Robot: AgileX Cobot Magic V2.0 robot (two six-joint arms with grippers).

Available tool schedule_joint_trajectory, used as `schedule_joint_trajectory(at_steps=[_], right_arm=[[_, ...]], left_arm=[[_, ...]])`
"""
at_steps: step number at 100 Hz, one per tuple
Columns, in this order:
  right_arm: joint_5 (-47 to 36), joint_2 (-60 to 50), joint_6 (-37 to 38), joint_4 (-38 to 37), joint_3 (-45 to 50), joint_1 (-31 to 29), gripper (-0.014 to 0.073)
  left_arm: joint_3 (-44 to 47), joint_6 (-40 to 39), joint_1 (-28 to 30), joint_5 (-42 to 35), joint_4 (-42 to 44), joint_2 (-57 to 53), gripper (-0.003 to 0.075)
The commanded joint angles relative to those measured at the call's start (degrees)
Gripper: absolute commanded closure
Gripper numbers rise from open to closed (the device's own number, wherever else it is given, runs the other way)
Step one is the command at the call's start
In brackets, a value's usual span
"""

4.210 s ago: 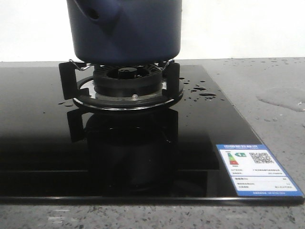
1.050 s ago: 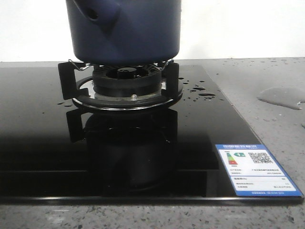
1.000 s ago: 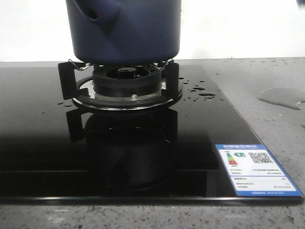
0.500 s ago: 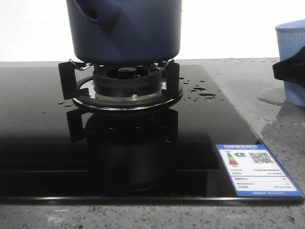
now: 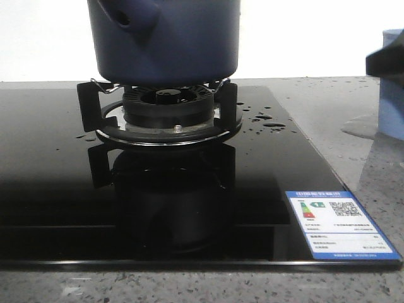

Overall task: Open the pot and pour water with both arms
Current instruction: 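Set the cup back on the counter and open the right gripper, then lower the glass lid back onto the saucepan with the left gripper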

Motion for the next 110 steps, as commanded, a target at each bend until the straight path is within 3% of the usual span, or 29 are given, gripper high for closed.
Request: schedule_joint_trajectory(at_steps=[1, 54, 63, 80, 85, 110], right_arm=[[-3.23, -4.38, 0.21, 0.78, -1.06, -0.3, -0.006], [0.97, -25.7, 2.64, 0.78, -1.06, -0.3, -0.0031], [3.17, -29.67, 3.37, 0.78, -1.06, -0.3, 0.0109], [5.01, -36.14, 3.76, 0.78, -1.06, -0.3, 0.0573], [5.14, -37.58, 3.76, 0.78, -1.06, -0.3, 0.0667], [8.86, -39.86, 3.76, 0.78, -1.06, -0.3, 0.0667]], left_arm=[[-2.65, 0.12, -1.09, 1.76, -7.37, 0.27, 0.0477], [-21.35, 1.93, -12.03, -0.01, -1.51, 21.52, 0.0477], [-22.51, 1.93, -13.07, -0.01, -1.51, 24.51, 0.0477], [-22.77, 1.93, -13.32, -0.25, -1.51, 28.66, 0.0477], [-22.77, 1.93, -13.32, -0.33, -2.06, 29.64, 0.0477], [-22.77, 3.22, -13.32, -0.25, -3.24, 32.38, 0.0477]])
